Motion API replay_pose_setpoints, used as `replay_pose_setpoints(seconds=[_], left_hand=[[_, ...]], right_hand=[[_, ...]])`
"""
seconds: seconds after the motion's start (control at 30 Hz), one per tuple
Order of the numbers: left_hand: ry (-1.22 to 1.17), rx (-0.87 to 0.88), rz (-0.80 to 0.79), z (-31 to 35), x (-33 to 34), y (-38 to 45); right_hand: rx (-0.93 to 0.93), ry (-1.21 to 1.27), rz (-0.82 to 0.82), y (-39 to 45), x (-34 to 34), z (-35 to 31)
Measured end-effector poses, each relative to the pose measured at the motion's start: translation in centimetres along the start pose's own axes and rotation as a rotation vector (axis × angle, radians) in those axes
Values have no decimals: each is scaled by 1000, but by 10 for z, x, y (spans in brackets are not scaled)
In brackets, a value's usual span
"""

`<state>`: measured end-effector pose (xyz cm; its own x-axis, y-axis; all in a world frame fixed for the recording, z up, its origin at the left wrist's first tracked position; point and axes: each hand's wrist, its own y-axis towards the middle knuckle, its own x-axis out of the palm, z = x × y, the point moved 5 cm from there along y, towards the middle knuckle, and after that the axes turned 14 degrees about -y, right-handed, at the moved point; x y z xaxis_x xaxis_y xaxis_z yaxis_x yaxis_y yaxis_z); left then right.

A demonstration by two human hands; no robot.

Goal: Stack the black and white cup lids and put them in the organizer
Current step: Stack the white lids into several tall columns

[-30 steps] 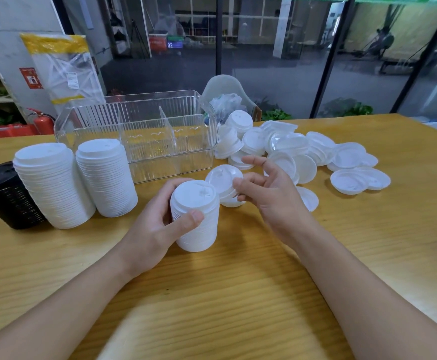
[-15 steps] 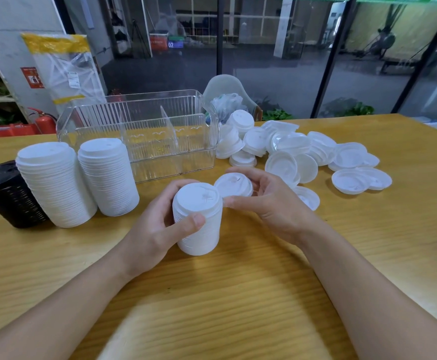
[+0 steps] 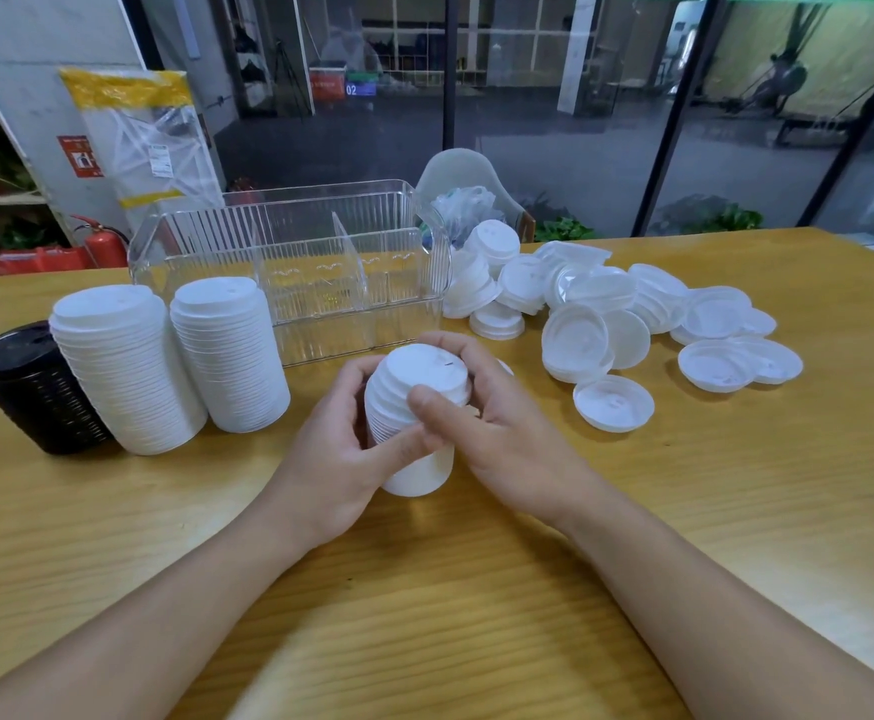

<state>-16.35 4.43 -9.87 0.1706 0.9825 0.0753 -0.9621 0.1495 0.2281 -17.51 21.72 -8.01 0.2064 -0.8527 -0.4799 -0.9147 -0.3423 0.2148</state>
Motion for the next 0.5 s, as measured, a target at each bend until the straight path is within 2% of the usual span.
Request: replay_pose_setpoints(seconds=[0.17,0.37,0.5], left_hand=[[-19,-17,-14,1,1,1],[-33,-12,-30,0,1,2],[-61,-21,-41,-1,1,2]], right_hand=[[1,-61,-42,-1,-4,1],[-49,-168,36,2,-7,-1],[-54,-185,13,4,-7,2]])
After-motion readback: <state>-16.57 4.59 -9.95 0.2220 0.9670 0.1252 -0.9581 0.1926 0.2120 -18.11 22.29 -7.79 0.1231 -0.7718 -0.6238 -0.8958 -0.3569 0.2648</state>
